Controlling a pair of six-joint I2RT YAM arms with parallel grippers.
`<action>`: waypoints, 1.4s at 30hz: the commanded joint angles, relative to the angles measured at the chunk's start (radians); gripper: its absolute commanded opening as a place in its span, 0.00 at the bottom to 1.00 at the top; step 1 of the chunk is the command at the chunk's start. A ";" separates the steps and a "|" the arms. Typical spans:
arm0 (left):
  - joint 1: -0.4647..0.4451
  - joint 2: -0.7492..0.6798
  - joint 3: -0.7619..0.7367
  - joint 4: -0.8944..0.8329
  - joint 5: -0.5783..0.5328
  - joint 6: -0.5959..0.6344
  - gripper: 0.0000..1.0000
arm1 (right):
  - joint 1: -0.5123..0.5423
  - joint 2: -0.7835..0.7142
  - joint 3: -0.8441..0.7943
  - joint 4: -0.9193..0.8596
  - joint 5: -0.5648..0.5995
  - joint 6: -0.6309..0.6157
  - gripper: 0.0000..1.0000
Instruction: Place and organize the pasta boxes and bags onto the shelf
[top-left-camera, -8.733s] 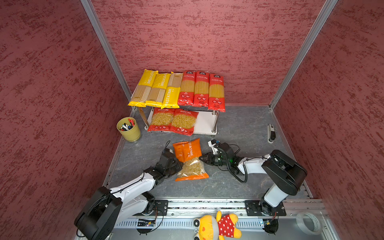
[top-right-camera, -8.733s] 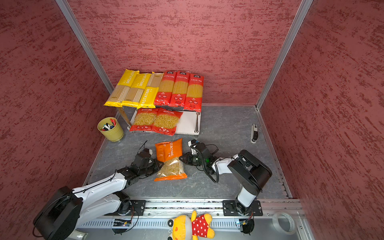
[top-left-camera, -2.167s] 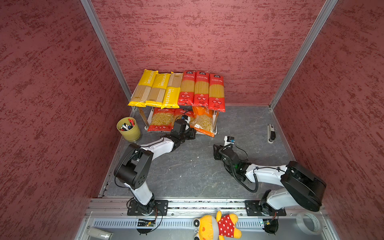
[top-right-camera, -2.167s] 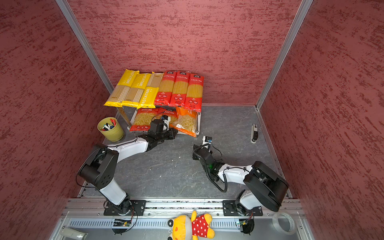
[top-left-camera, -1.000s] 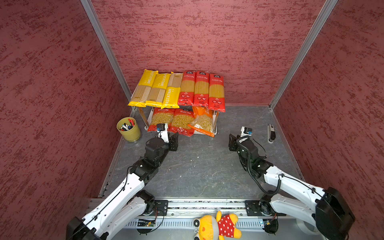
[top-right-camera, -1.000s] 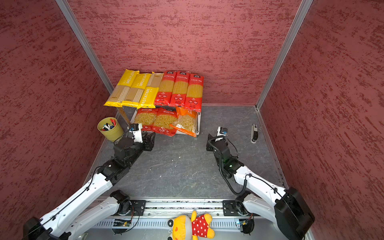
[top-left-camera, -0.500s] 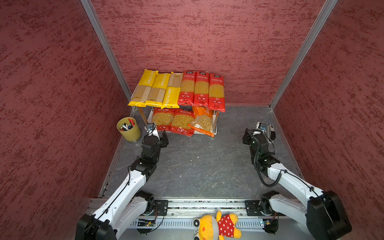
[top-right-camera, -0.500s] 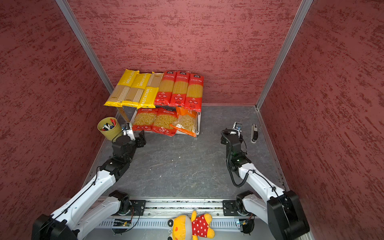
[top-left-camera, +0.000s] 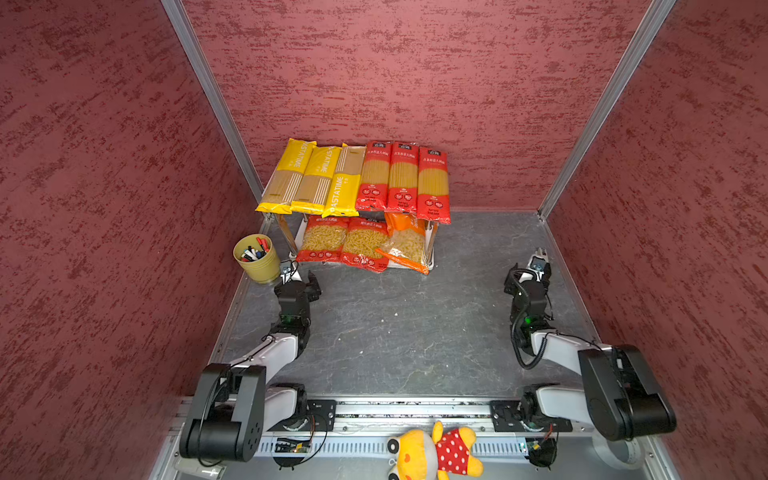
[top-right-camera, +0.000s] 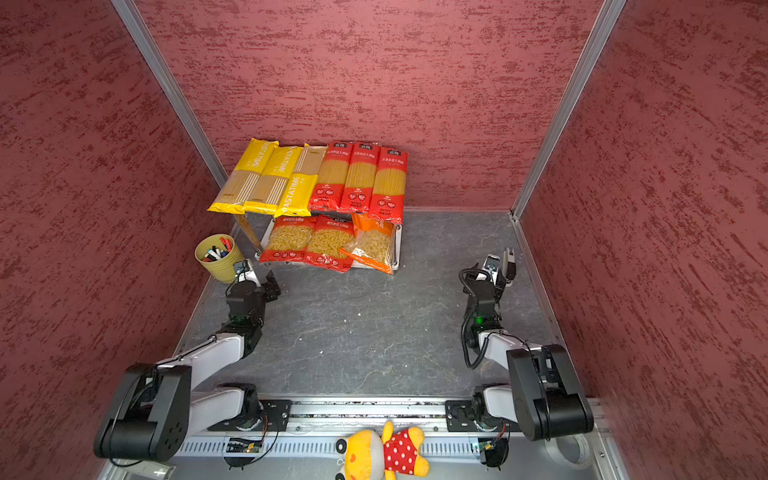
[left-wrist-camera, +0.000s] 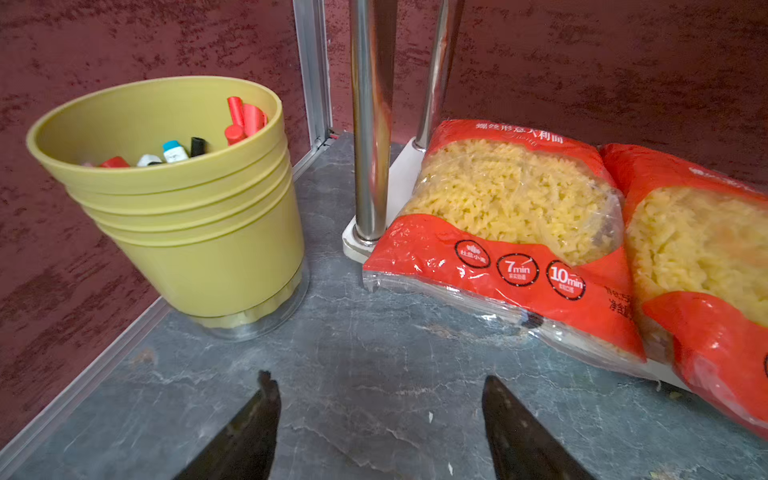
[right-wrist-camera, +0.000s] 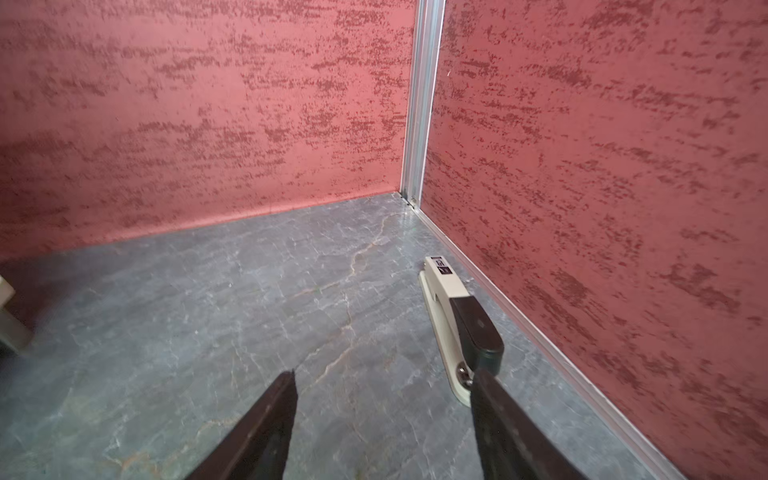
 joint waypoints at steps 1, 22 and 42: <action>0.050 0.069 -0.021 0.233 0.242 0.036 0.75 | -0.068 0.033 -0.042 0.134 -0.164 0.051 0.67; 0.032 0.304 0.075 0.280 0.190 0.066 1.00 | -0.150 0.233 -0.094 0.418 -0.341 0.058 0.76; 0.036 0.307 0.072 0.295 0.196 0.065 1.00 | -0.132 0.230 -0.089 0.404 -0.309 0.048 0.99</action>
